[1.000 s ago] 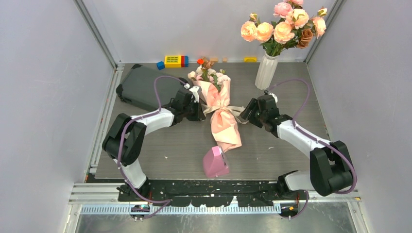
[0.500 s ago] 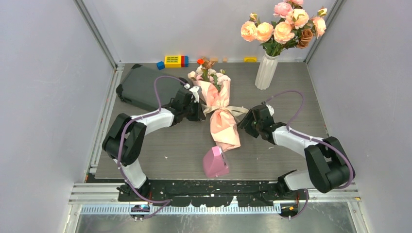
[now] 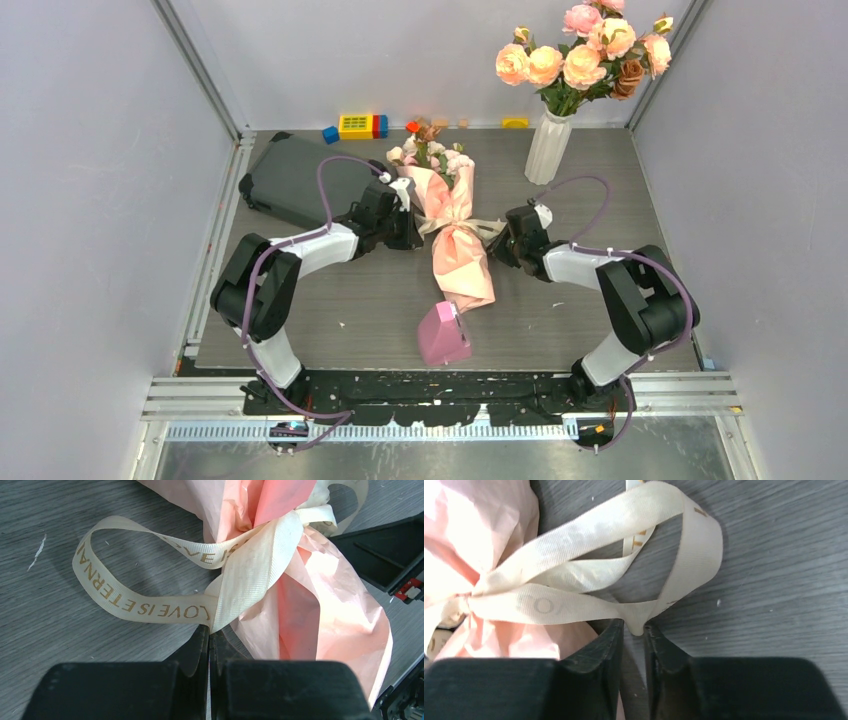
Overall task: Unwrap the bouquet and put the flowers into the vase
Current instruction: Untie the ribbon from the wrapping paper.
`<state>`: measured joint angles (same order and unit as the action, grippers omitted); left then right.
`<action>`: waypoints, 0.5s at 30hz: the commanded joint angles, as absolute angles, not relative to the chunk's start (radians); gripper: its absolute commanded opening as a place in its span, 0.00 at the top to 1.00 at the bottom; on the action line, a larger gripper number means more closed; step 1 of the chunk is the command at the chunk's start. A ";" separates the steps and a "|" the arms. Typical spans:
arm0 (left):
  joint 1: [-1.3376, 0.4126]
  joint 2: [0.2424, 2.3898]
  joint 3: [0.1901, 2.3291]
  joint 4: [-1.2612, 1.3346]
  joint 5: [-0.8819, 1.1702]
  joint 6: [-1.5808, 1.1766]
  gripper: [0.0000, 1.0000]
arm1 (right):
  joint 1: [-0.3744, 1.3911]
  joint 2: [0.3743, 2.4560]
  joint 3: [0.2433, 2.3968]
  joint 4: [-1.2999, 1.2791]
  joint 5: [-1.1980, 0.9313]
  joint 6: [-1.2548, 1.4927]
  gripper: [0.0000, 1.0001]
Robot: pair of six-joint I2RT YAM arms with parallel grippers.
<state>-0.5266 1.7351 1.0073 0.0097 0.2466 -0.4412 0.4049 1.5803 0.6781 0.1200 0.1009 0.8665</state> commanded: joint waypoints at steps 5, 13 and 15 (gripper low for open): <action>-0.522 1.701 1.023 0.021 0.249 -0.430 1.00 | 0.411 1.612 0.843 0.102 0.261 0.721 0.98; -0.522 1.703 1.022 0.022 0.252 -0.433 1.00 | 0.410 1.653 1.006 0.094 0.263 0.569 1.00; -0.522 1.703 1.021 0.023 0.253 -0.435 1.00 | 0.410 1.723 1.054 0.110 0.237 0.533 1.00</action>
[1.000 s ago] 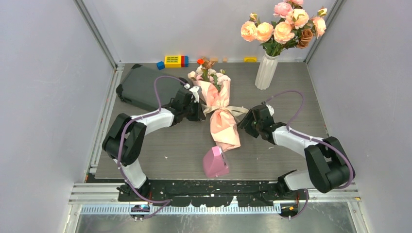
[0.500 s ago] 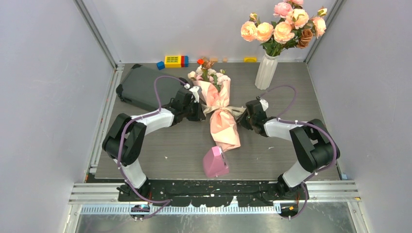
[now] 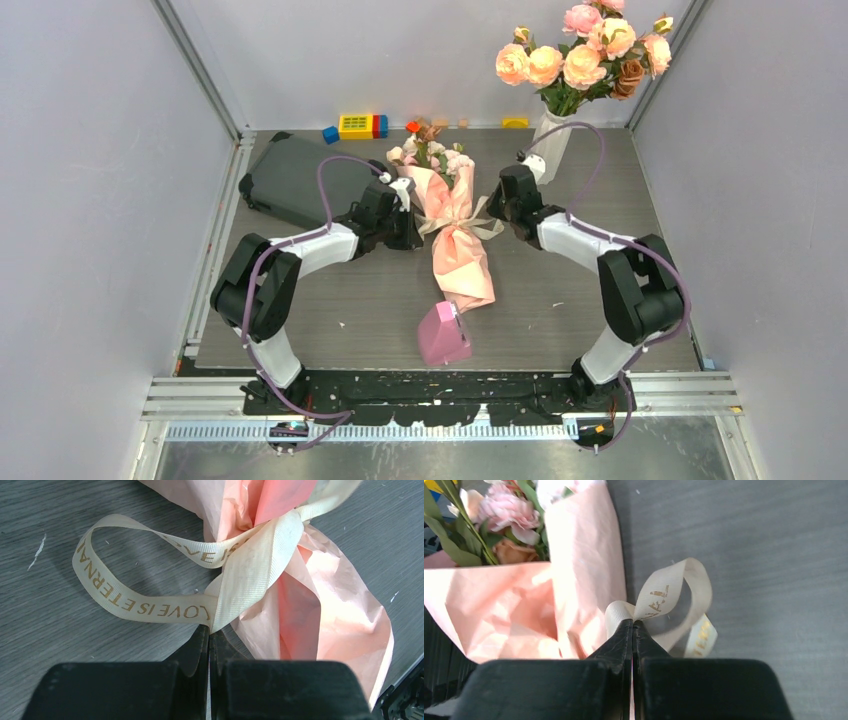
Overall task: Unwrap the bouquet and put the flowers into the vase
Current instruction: Untie the ribbon from the wrapping paper.
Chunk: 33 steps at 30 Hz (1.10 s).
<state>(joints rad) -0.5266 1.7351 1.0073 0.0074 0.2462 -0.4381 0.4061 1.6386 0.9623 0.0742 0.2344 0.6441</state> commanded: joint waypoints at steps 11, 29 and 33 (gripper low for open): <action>-0.522 1.701 1.012 0.033 0.260 -0.443 1.00 | 0.410 1.904 1.184 0.147 0.219 0.447 0.89; -0.522 1.712 1.002 0.050 0.279 -0.445 1.00 | 0.431 1.481 0.807 0.073 0.424 0.697 0.39; -0.522 1.714 1.002 0.049 0.278 -0.441 1.00 | 0.435 1.490 0.778 0.076 0.357 0.827 0.43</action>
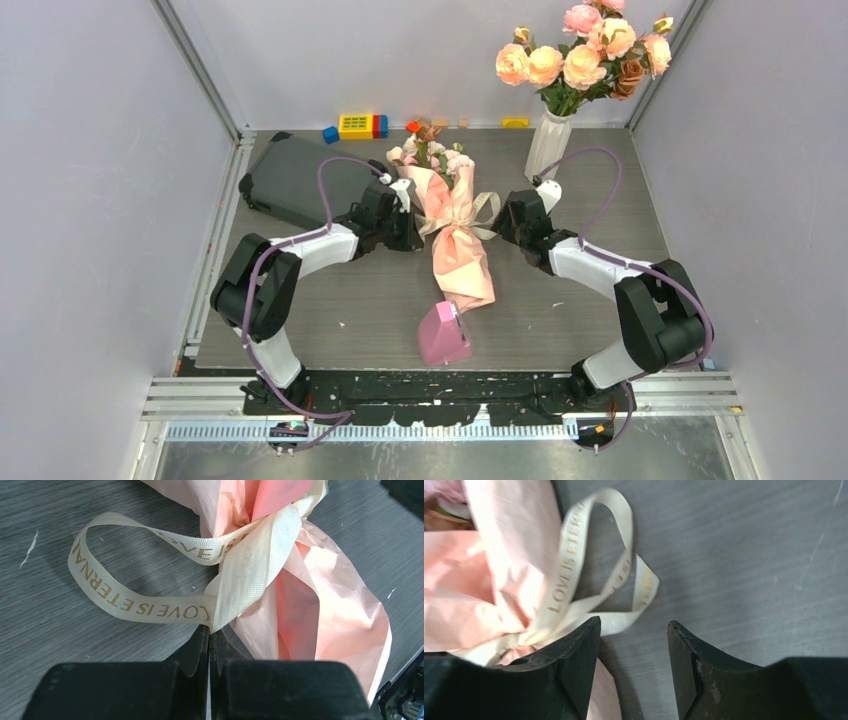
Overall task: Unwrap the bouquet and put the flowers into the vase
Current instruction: Untie the ribbon from the wrapping paper.
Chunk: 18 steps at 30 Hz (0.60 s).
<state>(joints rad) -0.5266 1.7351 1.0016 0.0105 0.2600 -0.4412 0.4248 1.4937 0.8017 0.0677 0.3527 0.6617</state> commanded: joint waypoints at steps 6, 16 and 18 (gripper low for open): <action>-0.522 1.721 0.997 0.052 0.278 -0.439 1.00 | 0.446 1.509 0.757 0.098 0.328 0.944 0.44; -0.522 1.717 0.988 0.060 0.282 -0.431 1.00 | 0.445 1.613 0.791 0.073 0.341 1.165 0.51; -0.522 1.715 0.985 0.056 0.275 -0.423 1.00 | 0.445 1.633 0.800 0.078 0.345 1.187 0.51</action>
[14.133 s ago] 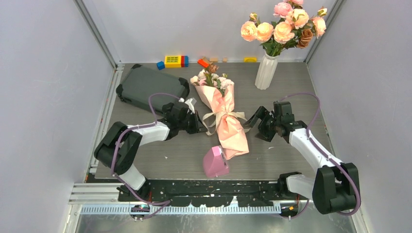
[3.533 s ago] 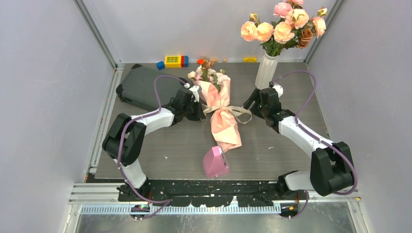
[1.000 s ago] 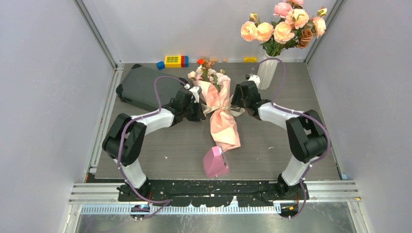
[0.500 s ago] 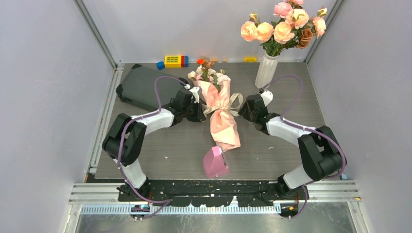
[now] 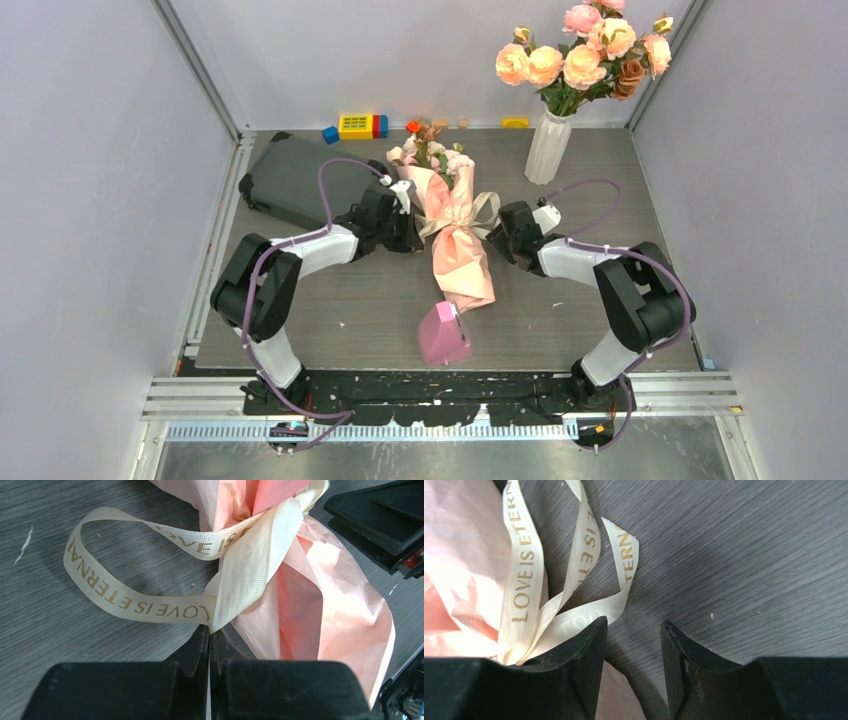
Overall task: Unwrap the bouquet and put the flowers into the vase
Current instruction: Untie the ribbon from the wrapping paper.
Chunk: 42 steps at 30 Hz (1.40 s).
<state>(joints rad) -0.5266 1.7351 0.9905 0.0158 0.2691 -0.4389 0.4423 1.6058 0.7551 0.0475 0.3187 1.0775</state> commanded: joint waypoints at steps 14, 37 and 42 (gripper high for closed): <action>-0.522 1.719 0.988 0.049 0.272 -0.413 1.00 | 0.398 1.732 0.822 0.098 0.322 1.293 0.50; -0.522 1.710 0.980 0.046 0.263 -0.410 1.00 | 0.397 1.777 0.796 0.184 0.251 1.317 0.99; -0.522 1.702 0.979 0.043 0.262 -0.410 1.00 | 0.397 1.699 0.755 0.215 0.319 1.241 1.00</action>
<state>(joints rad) -0.5266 1.7351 0.9840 0.0174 0.2684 -0.4320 0.3958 1.7733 0.7994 0.2153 0.2390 1.3144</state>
